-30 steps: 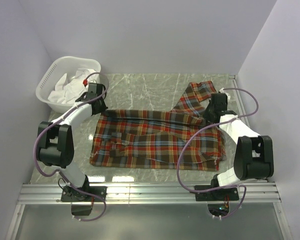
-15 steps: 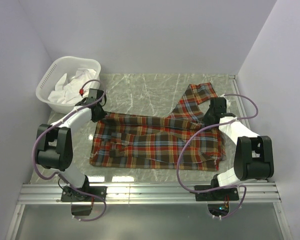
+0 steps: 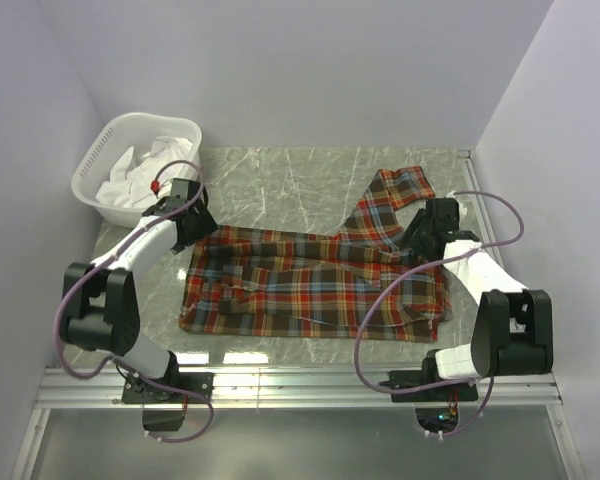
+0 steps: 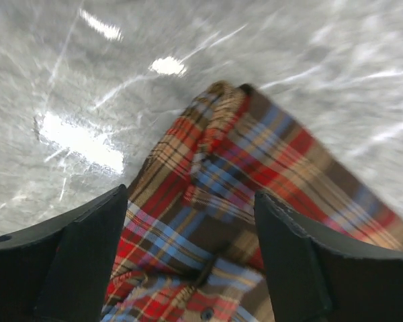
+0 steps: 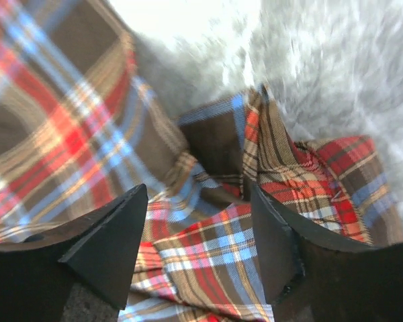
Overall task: Fold and stack the long sleeve shirts
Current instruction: Fold the shirt
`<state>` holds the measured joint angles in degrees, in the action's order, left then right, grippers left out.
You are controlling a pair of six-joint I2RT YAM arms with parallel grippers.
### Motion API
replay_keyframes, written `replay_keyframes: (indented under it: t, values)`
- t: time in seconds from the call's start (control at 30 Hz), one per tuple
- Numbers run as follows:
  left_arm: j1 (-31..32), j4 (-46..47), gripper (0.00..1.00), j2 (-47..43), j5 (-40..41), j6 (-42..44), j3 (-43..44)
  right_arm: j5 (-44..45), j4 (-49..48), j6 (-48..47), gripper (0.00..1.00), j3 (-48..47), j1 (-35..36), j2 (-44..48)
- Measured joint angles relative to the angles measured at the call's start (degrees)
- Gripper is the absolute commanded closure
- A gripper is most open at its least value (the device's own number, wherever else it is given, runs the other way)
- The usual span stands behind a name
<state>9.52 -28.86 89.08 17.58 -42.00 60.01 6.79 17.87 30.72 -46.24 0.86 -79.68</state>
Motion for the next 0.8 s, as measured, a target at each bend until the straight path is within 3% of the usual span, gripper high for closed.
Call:
replay_keyframes:
  t: [0.23,0.53,0.8]
  values:
    - [0.1,0.4,0.18,-4.0,-2.8,3.7,3.5,-0.4,0.0,-4.9,0.3,-10.0,0.0,-1.7]
    - [0.6,3.0,0.16,-1.1,-4.2,8.6,3.5,0.2,0.9,-8.4,0.34,-33.2,-0.2,-23.4]
    - [0.6,4.5,0.16,0.5,-4.2,10.4,2.2,-7.1,3.9,-11.1,0.36,-48.9,-0.2,-38.2]
